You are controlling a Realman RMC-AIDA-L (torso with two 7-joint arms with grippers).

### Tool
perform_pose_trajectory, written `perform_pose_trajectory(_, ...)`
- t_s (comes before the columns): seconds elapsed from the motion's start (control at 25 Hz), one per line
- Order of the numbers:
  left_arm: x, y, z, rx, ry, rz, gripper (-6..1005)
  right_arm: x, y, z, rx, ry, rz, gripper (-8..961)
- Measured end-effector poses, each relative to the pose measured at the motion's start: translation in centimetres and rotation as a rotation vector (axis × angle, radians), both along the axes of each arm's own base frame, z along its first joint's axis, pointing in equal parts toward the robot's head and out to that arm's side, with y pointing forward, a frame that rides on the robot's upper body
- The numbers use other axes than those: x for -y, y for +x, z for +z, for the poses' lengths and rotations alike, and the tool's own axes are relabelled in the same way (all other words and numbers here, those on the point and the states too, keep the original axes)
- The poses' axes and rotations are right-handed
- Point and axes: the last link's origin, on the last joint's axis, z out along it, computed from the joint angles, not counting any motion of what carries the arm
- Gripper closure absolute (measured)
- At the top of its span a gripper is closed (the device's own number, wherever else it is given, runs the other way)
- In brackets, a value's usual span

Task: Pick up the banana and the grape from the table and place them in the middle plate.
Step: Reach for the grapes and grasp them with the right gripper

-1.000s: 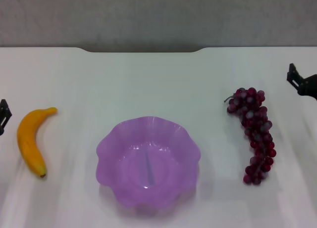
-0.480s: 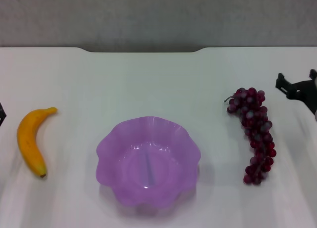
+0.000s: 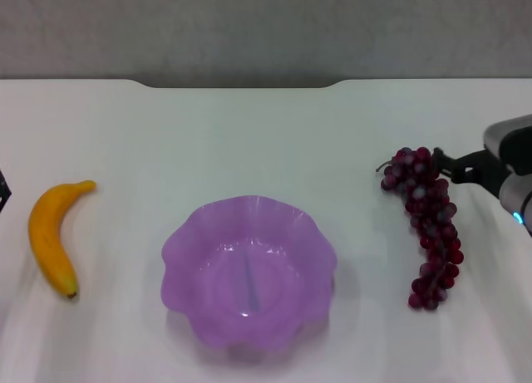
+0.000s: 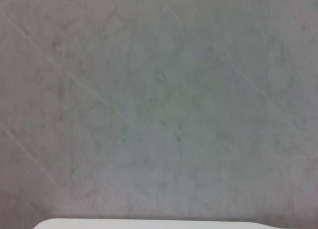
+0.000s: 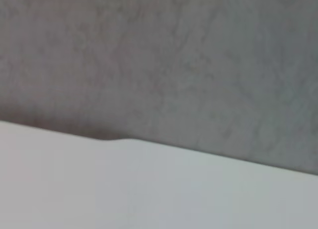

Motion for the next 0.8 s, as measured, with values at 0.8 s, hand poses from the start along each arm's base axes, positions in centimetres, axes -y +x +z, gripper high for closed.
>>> perform_pose_trajectory(0.8, -0.1, 0.2, -0.1, -0.003, -0.008, -0.006, 148, 0.9, -0.7, -2.9, 0.104, -0.185, -0.007, 61)
